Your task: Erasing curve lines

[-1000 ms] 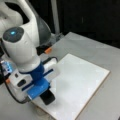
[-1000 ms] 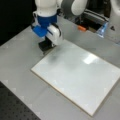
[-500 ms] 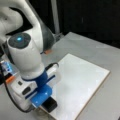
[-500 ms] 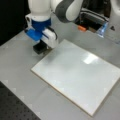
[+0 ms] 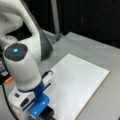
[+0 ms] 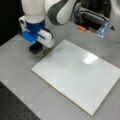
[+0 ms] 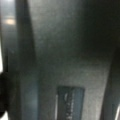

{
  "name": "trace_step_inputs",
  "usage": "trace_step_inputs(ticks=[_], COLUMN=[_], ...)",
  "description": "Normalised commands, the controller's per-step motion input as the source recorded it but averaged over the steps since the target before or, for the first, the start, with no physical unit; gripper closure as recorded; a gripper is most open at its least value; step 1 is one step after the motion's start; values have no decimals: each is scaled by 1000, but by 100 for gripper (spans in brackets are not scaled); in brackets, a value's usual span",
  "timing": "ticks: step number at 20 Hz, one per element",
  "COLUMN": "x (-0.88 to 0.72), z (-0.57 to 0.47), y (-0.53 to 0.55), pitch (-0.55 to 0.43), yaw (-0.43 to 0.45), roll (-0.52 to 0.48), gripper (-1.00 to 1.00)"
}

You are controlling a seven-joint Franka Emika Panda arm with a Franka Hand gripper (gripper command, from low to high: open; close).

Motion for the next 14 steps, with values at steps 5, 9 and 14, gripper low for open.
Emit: trace_step_inputs(ticks=[5, 9, 14], x=[114, 145, 177], z=[54, 0, -14], y=[-131, -43, -70], pitch=[197, 160, 123], yaw=[83, 48, 20], roll=[137, 177, 188], gripper=[100, 100, 100])
